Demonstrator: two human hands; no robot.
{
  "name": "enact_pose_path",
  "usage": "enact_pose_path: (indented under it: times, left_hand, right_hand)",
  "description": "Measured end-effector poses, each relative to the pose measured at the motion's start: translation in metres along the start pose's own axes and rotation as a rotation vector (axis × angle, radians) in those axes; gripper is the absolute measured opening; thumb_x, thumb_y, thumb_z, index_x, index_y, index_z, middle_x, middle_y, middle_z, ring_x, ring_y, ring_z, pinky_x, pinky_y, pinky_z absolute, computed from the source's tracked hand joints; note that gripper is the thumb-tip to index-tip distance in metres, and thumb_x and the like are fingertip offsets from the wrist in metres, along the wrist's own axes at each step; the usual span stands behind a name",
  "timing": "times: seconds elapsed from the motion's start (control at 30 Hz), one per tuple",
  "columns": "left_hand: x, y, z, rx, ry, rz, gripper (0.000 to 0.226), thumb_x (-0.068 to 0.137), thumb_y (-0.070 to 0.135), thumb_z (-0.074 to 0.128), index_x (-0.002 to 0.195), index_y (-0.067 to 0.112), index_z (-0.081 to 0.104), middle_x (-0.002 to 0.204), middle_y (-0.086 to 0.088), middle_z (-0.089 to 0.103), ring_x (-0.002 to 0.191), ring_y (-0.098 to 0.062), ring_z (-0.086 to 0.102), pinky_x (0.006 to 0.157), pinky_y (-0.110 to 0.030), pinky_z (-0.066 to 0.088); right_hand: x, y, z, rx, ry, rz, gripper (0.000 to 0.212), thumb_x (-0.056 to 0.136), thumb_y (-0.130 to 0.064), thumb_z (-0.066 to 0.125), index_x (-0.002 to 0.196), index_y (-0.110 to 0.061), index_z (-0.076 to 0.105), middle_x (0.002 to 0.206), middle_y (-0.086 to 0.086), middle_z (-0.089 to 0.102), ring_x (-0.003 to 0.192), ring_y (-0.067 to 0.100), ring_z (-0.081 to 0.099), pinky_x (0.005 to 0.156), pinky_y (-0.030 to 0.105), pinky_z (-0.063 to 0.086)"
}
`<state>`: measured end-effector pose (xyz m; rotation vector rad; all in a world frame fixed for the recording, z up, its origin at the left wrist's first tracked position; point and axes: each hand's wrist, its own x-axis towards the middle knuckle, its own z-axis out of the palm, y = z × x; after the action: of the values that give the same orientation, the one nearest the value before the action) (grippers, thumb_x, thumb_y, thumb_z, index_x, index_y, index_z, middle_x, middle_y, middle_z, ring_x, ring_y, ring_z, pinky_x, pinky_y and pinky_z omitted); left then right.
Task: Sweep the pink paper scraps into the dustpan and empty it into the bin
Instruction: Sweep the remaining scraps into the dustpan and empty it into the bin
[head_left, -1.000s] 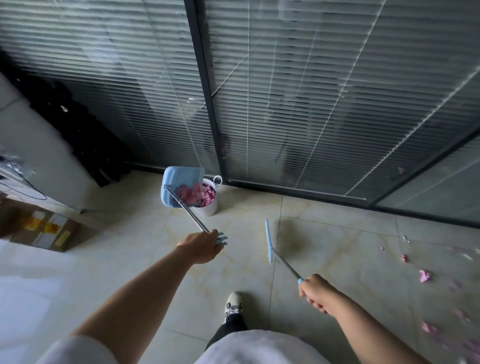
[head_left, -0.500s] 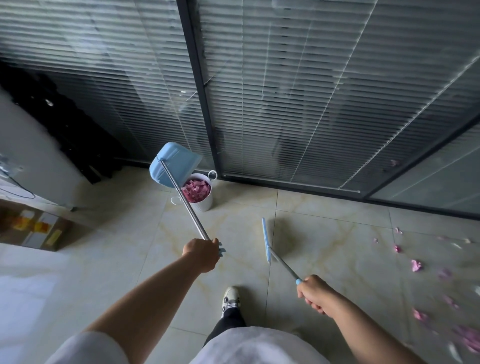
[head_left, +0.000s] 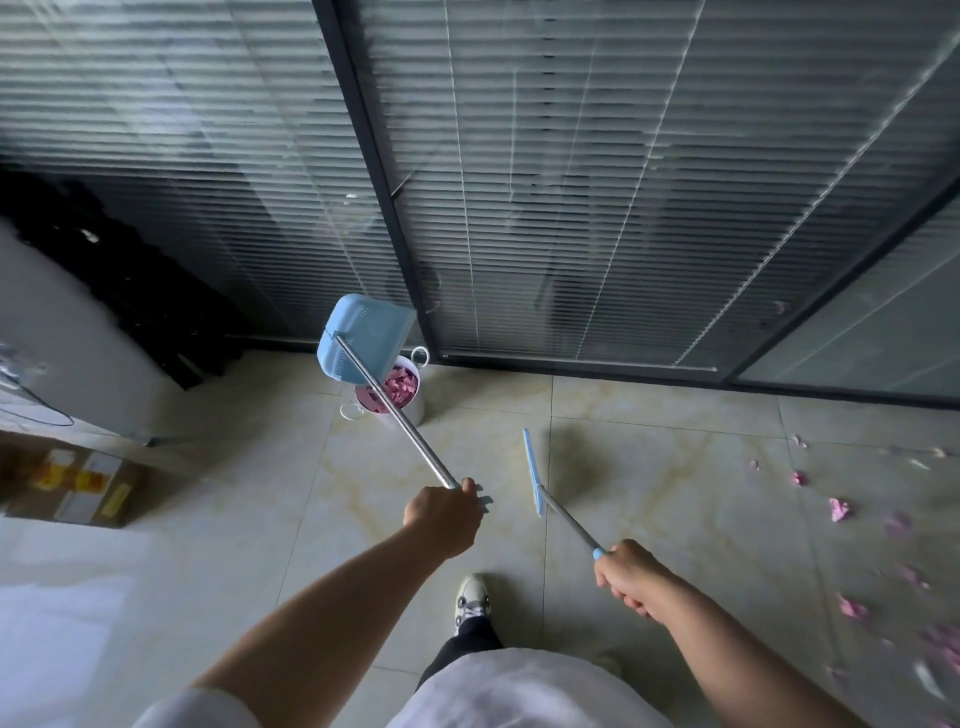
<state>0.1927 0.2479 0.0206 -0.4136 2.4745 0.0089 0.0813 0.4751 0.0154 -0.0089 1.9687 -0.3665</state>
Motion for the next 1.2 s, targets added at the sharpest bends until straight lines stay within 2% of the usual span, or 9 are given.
enact_pose_path:
  times: [0.13, 0.27, 0.37, 0.53, 0.7, 0.83, 0.97, 1.1, 1.2]
  left_hand:
    - [-0.007, 0.031, -0.025, -0.059, 0.041, 0.015, 0.044, 0.102, 0.034, 0.031, 0.14, 0.012, 0.036, 0.125, -0.009, 0.06, 0.106, -0.033, 0.064, 0.085, -0.044, 0.053]
    - [-0.012, 0.064, -0.04, -0.039, 0.057, 0.095, 0.047, 0.103, 0.04, 0.026, 0.143, 0.014, 0.032, 0.135, -0.013, 0.054, 0.11, -0.036, 0.062, 0.086, -0.044, 0.054]
    - [-0.004, 0.091, -0.041, -0.135, 0.104, 0.088, 0.048, 0.1, 0.049, 0.027, 0.134, 0.017, 0.036, 0.127, -0.016, 0.062, 0.103, -0.035, 0.066, 0.08, -0.041, 0.054]
    - [-0.004, 0.147, -0.054, -0.282, 0.138, 0.129, 0.042, 0.098, 0.051, 0.031, 0.118, 0.018, 0.046, 0.11, -0.013, 0.068, 0.094, -0.033, 0.068, 0.078, -0.042, 0.057]
    - [-0.004, 0.202, -0.067, -0.391, 0.118, 0.089, 0.044, 0.098, 0.053, 0.032, 0.114, 0.017, 0.052, 0.104, -0.01, 0.066, 0.091, -0.028, 0.066, 0.078, -0.038, 0.057]
    - [-0.002, 0.239, -0.076, -0.465, 0.132, 0.064, 0.042, 0.098, 0.048, 0.036, 0.111, 0.015, 0.057, 0.102, -0.009, 0.064, 0.089, -0.026, 0.063, 0.075, -0.033, 0.053]
    - [0.019, 0.272, -0.088, -0.582, 0.159, 0.021, 0.038, 0.096, 0.045, 0.04, 0.106, 0.015, 0.061, 0.097, -0.011, 0.065, 0.089, -0.03, 0.063, 0.075, -0.034, 0.051]
    - [0.044, 0.295, -0.107, -0.646, 0.191, -0.004, 0.042, 0.09, 0.034, 0.044, 0.114, 0.003, 0.06, 0.107, -0.021, 0.066, 0.094, -0.033, 0.063, 0.071, -0.031, 0.044]
    - [0.05, 0.319, -0.125, -0.719, 0.203, 0.028, 0.031, 0.092, 0.016, 0.051, 0.116, -0.002, 0.057, 0.105, -0.021, 0.065, 0.084, -0.03, 0.056, 0.068, -0.031, 0.037]
  right_hand:
    - [-0.003, 0.017, -0.011, 0.056, 0.027, 0.001, 0.006, 0.078, -0.009, 0.046, 0.081, -0.009, 0.051, 0.059, 0.006, 0.042, 0.042, 0.015, 0.03, 0.041, 0.017, 0.021]
    - [-0.007, 0.044, -0.021, 0.142, 0.053, 0.01, 0.008, 0.079, -0.008, 0.046, 0.081, -0.008, 0.054, 0.059, 0.006, 0.044, 0.042, 0.015, 0.031, 0.041, 0.017, 0.022]
    - [-0.008, 0.07, -0.029, 0.238, 0.064, 0.034, 0.006, 0.079, -0.008, 0.047, 0.079, -0.008, 0.053, 0.058, 0.006, 0.043, 0.041, 0.015, 0.031, 0.041, 0.017, 0.023]
    - [-0.012, 0.126, -0.046, 0.385, 0.085, 0.096, 0.007, 0.079, -0.009, 0.051, 0.072, -0.009, 0.05, 0.056, 0.006, 0.044, 0.039, 0.015, 0.032, 0.042, 0.016, 0.023]
    - [-0.019, 0.187, -0.06, 0.573, 0.128, 0.144, 0.019, 0.08, -0.012, 0.056, 0.063, -0.012, 0.048, 0.048, 0.004, 0.042, 0.036, 0.014, 0.029, 0.042, 0.014, 0.021]
    - [-0.028, 0.235, -0.07, 0.784, 0.134, 0.176, 0.024, 0.086, -0.014, 0.056, 0.062, -0.011, 0.052, 0.037, 0.001, 0.039, 0.031, 0.013, 0.028, 0.043, 0.013, 0.021]
    - [-0.044, 0.285, -0.085, 0.941, 0.113, 0.142, 0.016, 0.089, -0.018, 0.056, 0.077, -0.008, 0.06, 0.046, 0.003, 0.042, 0.031, 0.011, 0.029, 0.042, 0.014, 0.02]
    - [-0.056, 0.311, -0.111, 1.028, 0.135, 0.15, 0.019, 0.088, -0.012, 0.055, 0.07, -0.009, 0.058, 0.049, 0.005, 0.045, 0.034, 0.01, 0.029, 0.042, 0.016, 0.021]
    - [-0.063, 0.322, -0.138, 1.112, 0.175, 0.153, 0.014, 0.085, -0.008, 0.054, 0.071, -0.008, 0.057, 0.056, 0.008, 0.047, 0.035, 0.01, 0.029, 0.04, 0.014, 0.021]
